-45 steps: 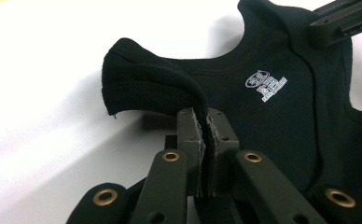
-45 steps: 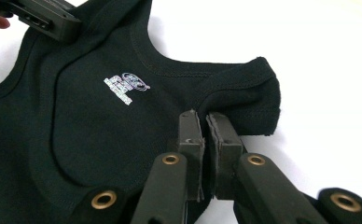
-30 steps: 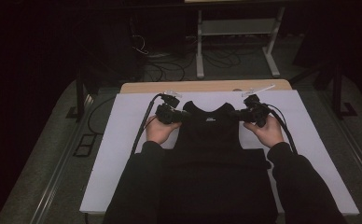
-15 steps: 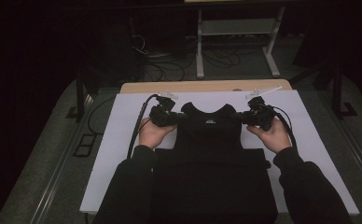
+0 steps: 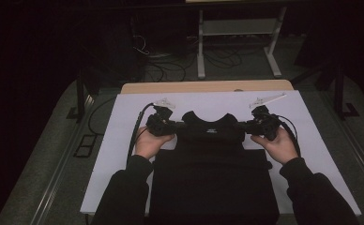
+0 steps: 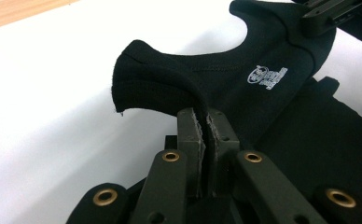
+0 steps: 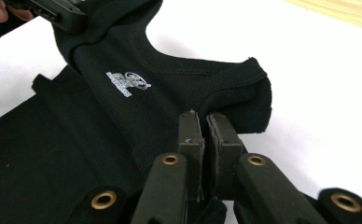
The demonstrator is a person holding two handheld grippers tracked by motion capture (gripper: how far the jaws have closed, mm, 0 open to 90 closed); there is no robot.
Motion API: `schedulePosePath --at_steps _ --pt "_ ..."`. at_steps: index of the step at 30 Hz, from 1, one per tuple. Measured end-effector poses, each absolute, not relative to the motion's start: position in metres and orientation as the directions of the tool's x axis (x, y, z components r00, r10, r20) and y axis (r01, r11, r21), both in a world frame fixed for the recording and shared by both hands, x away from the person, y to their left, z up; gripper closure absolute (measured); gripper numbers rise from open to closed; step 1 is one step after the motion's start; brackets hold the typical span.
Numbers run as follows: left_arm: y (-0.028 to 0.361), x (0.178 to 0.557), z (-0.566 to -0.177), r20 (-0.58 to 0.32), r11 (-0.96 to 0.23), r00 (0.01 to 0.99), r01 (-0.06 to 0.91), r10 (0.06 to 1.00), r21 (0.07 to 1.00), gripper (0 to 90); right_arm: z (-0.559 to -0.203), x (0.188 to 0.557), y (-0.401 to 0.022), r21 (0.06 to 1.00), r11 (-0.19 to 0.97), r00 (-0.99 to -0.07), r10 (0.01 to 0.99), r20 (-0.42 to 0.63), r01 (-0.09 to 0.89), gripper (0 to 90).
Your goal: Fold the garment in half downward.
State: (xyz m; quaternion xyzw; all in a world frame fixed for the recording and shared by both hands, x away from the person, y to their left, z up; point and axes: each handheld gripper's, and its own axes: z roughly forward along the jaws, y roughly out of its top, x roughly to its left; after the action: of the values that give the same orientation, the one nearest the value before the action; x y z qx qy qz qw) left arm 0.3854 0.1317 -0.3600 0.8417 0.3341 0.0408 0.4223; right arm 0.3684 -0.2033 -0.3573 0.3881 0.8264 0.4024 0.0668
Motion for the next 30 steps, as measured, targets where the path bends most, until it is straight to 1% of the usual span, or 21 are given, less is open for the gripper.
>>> schedulePosePath --at_steps 30 --pt "0.139 0.354 -0.366 -0.208 -0.434 0.795 0.505 0.570 0.746 84.4 -0.359 0.336 -0.199 0.713 0.417 -0.730 0.656 0.193 0.564 83.4"
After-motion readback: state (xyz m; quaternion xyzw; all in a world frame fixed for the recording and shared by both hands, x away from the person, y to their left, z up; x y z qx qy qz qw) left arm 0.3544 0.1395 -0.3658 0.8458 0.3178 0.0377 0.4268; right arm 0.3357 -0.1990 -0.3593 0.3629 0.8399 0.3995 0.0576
